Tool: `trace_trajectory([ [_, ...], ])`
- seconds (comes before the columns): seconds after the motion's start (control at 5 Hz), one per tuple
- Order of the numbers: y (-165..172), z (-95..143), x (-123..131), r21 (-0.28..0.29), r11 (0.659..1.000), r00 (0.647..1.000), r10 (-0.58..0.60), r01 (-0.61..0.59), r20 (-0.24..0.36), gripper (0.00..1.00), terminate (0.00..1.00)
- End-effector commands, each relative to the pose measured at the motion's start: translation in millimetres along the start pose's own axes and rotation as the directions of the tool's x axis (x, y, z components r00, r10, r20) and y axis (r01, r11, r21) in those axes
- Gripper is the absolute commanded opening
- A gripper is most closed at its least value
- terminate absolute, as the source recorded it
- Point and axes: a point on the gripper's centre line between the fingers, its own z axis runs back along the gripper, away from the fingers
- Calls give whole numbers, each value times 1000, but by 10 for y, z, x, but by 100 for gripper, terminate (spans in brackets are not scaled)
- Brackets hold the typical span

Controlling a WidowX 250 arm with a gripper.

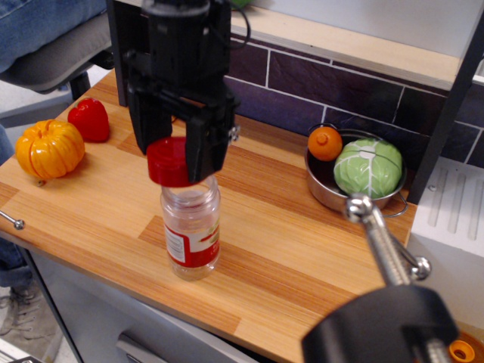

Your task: Put cap on container

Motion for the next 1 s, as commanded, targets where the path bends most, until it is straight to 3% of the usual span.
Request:
trace_trajectory([
  [0.0,-30,81,25,-32,999,996,-37,40,82,0,0],
  [0.2,-141,-58,-34,-67,997,993,-39,47,108,0,0],
  [0.4,-203,-43,-51,-80,995,990,-46,57,130,0,0],
  [0.6,-299,41,-27,-51,997,983,-52,62,174,0,0],
  [0.8,-250,-55,17,38,996,964,-92,85,250,0,100],
])
